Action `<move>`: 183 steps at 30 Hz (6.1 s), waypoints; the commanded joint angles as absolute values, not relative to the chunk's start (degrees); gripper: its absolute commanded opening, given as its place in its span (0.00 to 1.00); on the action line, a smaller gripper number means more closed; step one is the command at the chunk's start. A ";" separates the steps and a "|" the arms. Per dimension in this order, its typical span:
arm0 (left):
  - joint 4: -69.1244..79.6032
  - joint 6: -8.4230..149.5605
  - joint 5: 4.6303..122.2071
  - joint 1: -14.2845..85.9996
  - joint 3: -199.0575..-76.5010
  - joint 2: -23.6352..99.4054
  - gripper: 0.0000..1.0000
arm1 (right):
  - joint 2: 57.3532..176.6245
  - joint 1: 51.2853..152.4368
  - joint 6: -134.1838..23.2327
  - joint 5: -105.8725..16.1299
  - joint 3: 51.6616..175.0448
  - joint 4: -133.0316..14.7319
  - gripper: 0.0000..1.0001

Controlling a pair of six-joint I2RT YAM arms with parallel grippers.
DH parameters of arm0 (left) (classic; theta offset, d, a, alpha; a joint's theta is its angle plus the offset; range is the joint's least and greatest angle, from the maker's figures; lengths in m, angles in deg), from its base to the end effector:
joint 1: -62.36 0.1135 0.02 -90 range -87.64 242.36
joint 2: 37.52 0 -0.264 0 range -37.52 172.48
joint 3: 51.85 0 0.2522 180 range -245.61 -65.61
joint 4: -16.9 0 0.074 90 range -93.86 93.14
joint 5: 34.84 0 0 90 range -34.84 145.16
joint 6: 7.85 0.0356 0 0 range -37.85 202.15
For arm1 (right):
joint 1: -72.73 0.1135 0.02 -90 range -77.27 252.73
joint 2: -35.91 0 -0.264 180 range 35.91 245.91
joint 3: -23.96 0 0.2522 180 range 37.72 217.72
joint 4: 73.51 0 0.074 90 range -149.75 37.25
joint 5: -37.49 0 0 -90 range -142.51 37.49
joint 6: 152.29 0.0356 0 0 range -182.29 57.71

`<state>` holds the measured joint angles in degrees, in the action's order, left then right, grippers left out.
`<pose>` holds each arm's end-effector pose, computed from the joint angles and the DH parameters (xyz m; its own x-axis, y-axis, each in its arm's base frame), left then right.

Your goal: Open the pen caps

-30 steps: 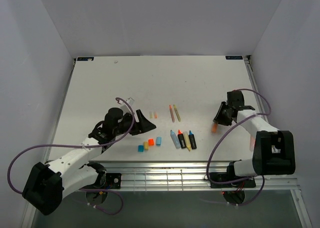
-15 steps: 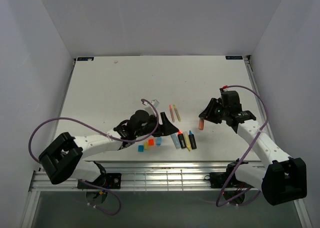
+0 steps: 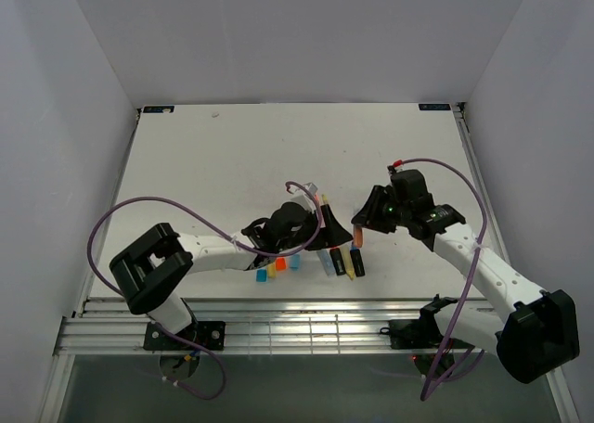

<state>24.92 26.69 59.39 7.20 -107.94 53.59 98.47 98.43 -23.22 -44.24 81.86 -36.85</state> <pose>0.1859 -0.2717 0.1830 -0.8522 -0.2136 -0.4776 0.2717 0.5994 -0.7529 0.2066 0.1051 0.2552 -0.7937 0.3102 -0.5232 -0.0338 0.8364 0.5471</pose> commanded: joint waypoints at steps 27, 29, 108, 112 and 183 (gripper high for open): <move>34.60 24.23 64.83 5.93 -107.09 53.45 0.80 | 99.63 103.85 -19.93 -48.82 86.06 -37.42 0.08; 34.60 23.88 65.18 5.93 -107.09 53.53 0.79 | 99.54 104.11 -19.66 -49.26 86.06 -37.60 0.08; 35.66 23.44 68.78 5.76 -106.21 52.57 0.00 | 104.73 108.59 -25.55 -51.72 85.53 -36.10 0.39; 35.66 23.44 68.87 5.76 -106.21 52.65 0.00 | 104.64 109.03 -25.20 -51.72 84.48 -36.72 0.36; -15.66 21.42 50.41 20.34 -80.47 -7.63 0.00 | 102.27 95.67 -42.34 -49.00 79.74 -30.21 0.08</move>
